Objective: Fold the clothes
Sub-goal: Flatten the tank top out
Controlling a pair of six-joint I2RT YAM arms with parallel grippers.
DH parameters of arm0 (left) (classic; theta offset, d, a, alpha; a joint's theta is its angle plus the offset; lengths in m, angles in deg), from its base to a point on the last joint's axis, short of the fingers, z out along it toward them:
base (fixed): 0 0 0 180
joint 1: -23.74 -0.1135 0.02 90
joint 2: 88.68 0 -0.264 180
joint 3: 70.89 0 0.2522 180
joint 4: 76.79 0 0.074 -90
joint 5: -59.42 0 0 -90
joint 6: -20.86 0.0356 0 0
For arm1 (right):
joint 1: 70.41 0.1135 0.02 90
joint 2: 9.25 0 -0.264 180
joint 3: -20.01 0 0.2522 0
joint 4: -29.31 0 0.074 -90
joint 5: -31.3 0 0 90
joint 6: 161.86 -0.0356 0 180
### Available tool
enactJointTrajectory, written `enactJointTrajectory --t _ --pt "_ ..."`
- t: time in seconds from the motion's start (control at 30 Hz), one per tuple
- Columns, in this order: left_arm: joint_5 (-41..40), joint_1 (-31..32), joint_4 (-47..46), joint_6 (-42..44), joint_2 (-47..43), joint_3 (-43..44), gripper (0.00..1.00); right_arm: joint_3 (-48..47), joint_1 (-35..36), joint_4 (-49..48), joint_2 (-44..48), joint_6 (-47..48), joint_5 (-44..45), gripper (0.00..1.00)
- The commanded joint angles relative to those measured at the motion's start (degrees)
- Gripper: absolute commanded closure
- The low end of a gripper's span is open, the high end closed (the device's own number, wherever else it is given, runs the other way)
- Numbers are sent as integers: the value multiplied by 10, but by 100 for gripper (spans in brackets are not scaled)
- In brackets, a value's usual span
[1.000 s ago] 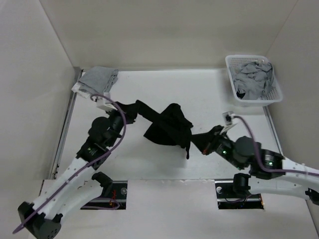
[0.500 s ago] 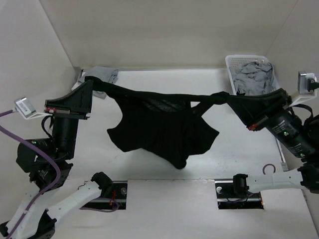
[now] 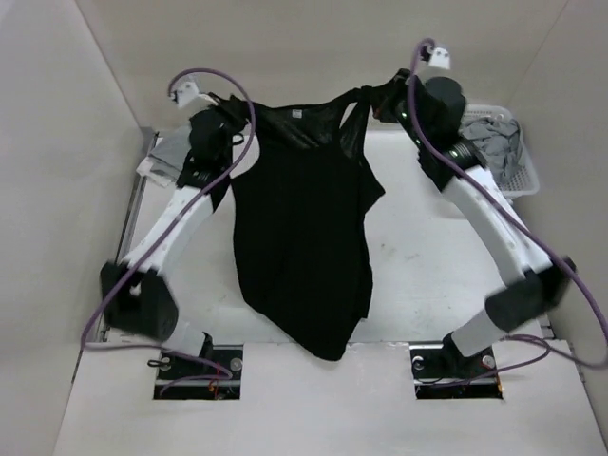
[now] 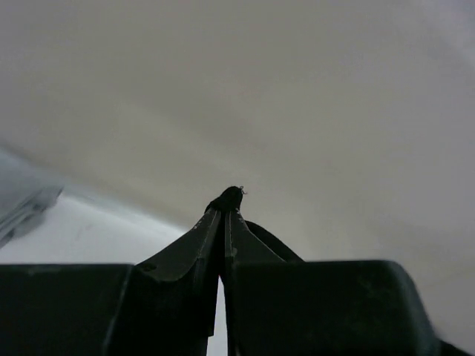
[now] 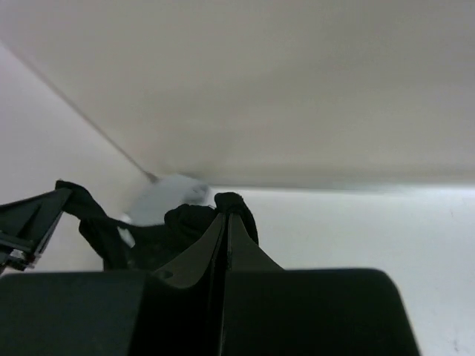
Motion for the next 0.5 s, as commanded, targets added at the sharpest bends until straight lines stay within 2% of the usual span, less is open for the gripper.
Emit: enactJointTrajectory --t 0.0,0.03,0.07,0.13,0.17,0.23,0.27,0.33,0.37,0.43,0.47 --pt "55 -41 42 -19 127 117 95 -97 -59 -1 -145 -52 -106 98" --pt "60 -44 61 -14 162 152 93 -135 -72 19 -187 -56 -104 96" --pt "65 -45 79 -10 194 186 89 -181 -84 38 -236 -60 -103 89" --pt "82 -46 105 1 231 222 74 -203 -92 50 -262 -67 -100 74" --pt "82 -46 106 1 227 214 69 -192 -92 49 -261 -68 -93 62" --pt "75 -39 85 -7 186 142 61 -129 -90 32 -229 -70 -74 54" --pt "74 -37 79 -9 176 124 61 -92 -90 23 -209 -71 -66 54" --pt "60 5 30 -15 104 -19 62 52 -79 -20 -137 -76 -43 56" --pt "52 17 17 -17 82 -61 62 131 -65 -52 -99 -86 -32 64" --pt "8 67 -13 -20 11 -215 66 320 -41 -136 -12 -120 -9 86" --pt "-3 78 -13 -19 -6 -248 67 368 -34 -157 14 -133 -1 92"
